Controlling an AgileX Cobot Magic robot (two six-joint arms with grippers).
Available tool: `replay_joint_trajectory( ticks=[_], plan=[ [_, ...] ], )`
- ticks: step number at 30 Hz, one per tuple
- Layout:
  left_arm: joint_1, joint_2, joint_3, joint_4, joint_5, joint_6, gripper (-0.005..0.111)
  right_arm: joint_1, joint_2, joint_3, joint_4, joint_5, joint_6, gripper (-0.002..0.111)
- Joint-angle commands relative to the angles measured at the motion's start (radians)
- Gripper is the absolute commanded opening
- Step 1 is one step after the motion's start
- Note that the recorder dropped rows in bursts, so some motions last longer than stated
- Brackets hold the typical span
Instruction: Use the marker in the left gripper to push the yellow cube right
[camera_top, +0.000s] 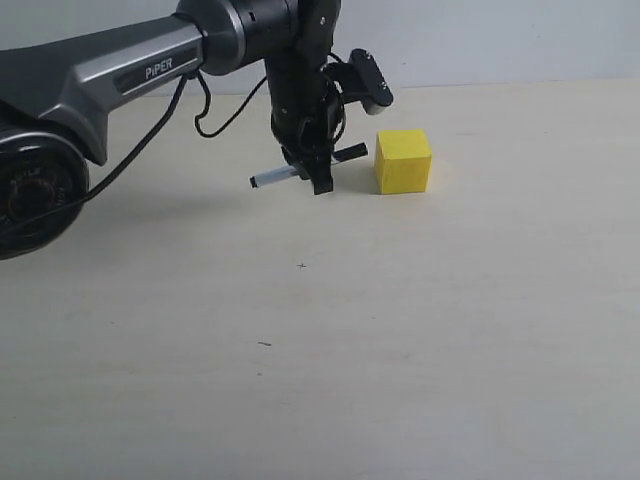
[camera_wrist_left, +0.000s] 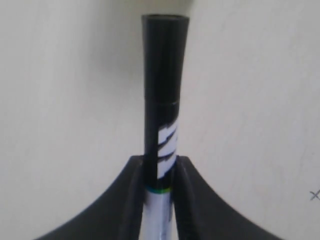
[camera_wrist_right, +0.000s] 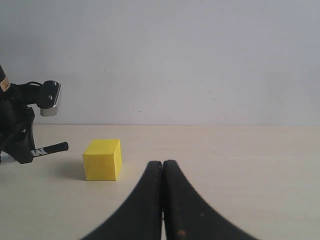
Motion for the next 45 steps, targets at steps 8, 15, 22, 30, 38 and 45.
replay_joint_trajectory(
  ticks=[8,15,22,30,38,45],
  plan=[
    [-0.055,-0.187,0.186,0.111,-0.002,-0.15,0.0,0.001,-0.005,0.004,-0.001,-0.005,-0.001,0.0],
    [-0.166,-0.311,0.456,0.394,-0.19,-0.391,0.0,0.001,-0.005,0.004,-0.001,-0.005,-0.001,0.0],
    [-0.249,-0.312,0.551,0.572,-0.235,-0.634,0.0,0.001,-0.005,0.004,-0.001,-0.005,-0.001,0.0],
    [-0.247,-0.257,0.483,0.574,-0.182,-0.697,0.0,0.001,-0.005,0.004,-0.001,-0.005,-0.001,0.0],
    [-0.238,-0.122,0.264,0.531,0.014,-0.636,0.0,0.001,-0.005,0.004,-0.001,-0.005,-0.001,0.0],
    [-0.244,-0.06,0.202,0.492,-0.034,-0.595,0.0,0.001,-0.005,0.004,-0.001,-0.005,-0.001,0.0]
  ],
)
